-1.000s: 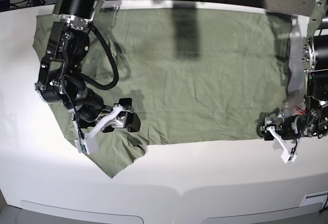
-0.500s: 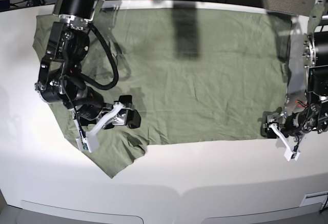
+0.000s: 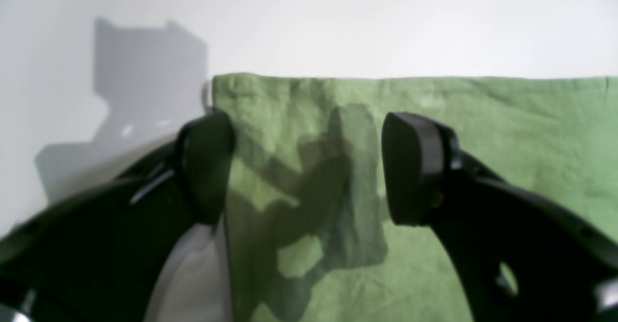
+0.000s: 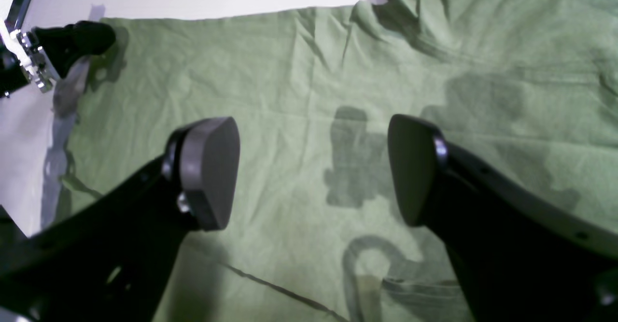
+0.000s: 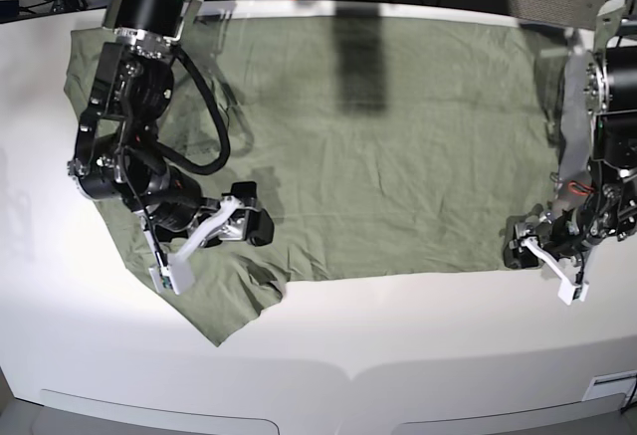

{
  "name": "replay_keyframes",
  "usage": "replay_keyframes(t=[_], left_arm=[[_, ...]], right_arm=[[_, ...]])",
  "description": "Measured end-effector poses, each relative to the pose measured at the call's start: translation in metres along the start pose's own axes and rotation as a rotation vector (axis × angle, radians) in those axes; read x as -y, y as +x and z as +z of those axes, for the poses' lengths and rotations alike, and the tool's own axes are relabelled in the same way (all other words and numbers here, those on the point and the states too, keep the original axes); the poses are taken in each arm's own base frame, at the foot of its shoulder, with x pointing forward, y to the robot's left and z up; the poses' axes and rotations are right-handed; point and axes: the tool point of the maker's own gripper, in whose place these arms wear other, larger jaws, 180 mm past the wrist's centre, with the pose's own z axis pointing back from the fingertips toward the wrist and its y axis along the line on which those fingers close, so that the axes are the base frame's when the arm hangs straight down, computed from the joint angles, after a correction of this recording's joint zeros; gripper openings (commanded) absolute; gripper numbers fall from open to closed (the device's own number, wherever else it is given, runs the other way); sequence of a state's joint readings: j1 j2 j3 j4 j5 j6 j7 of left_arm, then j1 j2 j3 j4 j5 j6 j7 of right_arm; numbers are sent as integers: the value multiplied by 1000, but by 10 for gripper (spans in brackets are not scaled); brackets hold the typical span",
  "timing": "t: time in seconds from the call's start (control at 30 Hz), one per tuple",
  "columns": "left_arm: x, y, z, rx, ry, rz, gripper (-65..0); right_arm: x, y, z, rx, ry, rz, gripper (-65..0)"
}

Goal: Fold the T-shirt properly
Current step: 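Lower both grippers onto the hem corners and close them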

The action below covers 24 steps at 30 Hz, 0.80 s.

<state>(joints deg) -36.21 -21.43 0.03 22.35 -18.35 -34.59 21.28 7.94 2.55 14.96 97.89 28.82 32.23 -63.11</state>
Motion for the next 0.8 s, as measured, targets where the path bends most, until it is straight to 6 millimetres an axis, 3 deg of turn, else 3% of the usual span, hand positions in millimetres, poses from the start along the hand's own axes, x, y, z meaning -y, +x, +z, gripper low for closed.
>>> replay_keyframes(t=[0.2, 0.4, 0.6, 0.8], left_arm=[[21, 4, 5, 8, -124, 56, -195], [42, 15, 6, -14, -162, -19, -195], [39, 22, 8, 21, -149, -42, -195], [24, 25, 6, 46, -60, -230, -195]], right_arm=[[0, 0, 0, 1, 0, 0, -175], [0, 0, 0, 0, 0, 0, -175], [0, 0, 0, 1, 2, 3, -175], [0, 0, 0, 0, 1, 4, -175]])
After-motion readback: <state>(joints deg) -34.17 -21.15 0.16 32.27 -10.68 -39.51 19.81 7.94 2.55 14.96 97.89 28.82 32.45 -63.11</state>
